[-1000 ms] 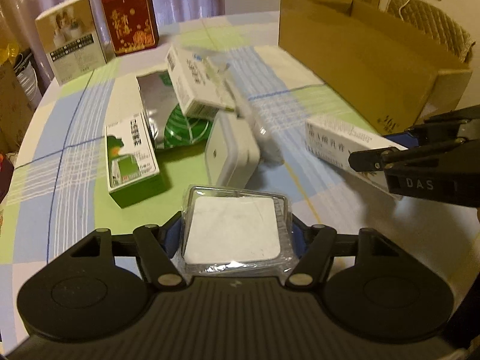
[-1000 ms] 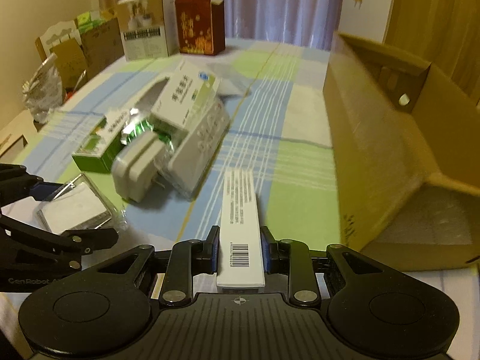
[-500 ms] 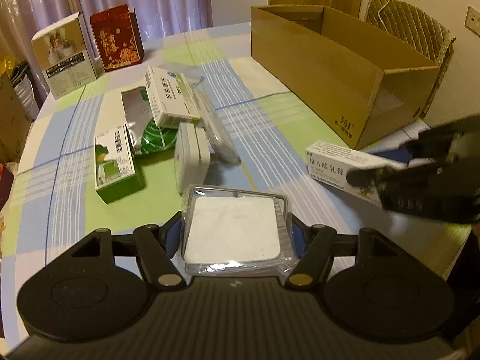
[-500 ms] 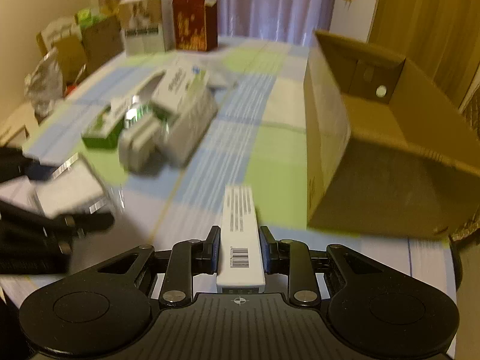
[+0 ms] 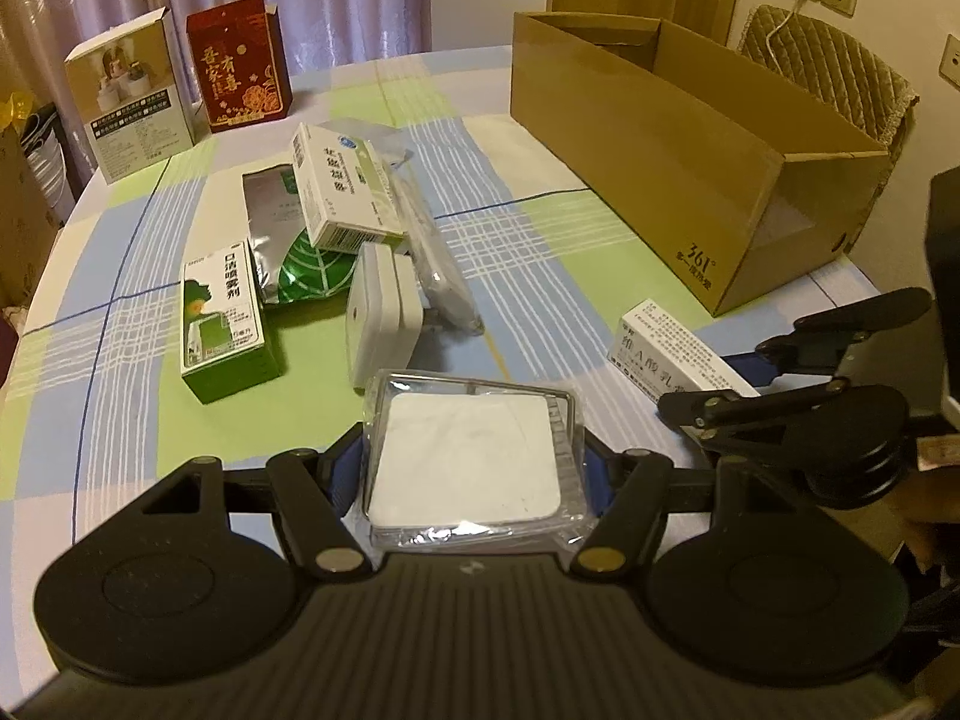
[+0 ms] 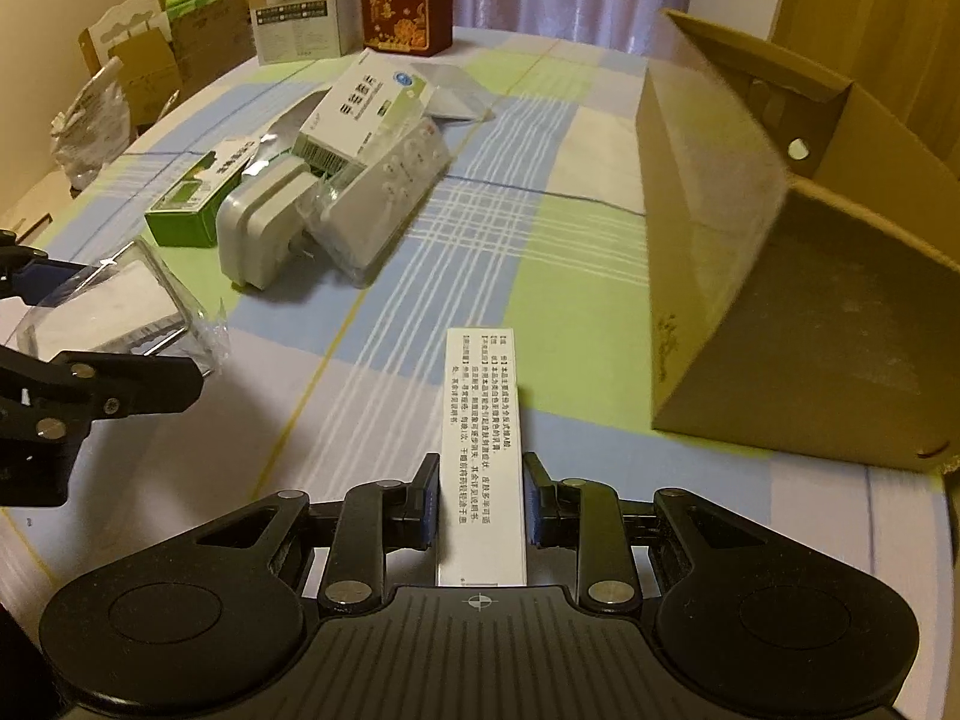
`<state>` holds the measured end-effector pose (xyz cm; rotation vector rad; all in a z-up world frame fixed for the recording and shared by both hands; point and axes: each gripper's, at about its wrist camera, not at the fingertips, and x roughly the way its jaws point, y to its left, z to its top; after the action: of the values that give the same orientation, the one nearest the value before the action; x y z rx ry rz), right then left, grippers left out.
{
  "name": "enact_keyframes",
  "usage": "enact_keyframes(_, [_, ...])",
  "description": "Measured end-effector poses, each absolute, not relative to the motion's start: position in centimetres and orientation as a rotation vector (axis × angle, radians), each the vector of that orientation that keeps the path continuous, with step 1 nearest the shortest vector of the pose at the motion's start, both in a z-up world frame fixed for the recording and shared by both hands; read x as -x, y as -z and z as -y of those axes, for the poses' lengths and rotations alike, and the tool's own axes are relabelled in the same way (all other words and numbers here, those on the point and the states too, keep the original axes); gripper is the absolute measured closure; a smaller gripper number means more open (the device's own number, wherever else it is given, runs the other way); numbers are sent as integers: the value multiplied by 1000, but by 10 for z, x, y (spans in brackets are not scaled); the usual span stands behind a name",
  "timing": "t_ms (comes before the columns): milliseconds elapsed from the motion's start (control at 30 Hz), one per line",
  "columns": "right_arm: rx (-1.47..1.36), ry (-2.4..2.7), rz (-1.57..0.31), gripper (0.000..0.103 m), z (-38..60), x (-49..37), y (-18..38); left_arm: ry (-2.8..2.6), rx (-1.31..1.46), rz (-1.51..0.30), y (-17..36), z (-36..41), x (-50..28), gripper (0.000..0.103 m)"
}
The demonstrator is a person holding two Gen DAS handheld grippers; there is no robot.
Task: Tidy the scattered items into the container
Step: 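Lift the white box with the right tool while the left tool holds the pad packet, then carry the pad packet and white box over the cardboard box with both tools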
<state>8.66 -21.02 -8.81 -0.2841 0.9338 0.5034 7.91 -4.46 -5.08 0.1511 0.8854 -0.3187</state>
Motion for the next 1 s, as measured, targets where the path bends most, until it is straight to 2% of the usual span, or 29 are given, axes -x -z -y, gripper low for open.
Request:
enact_keyframes(233, [273,-502,-924,74,209,-87,83,306,-139,-883,51,39,-79,39])
enact_keyframes(1000, [186,-460,-690,74,247,-73,-19,368,-186,-760,-2,83,-75,38])
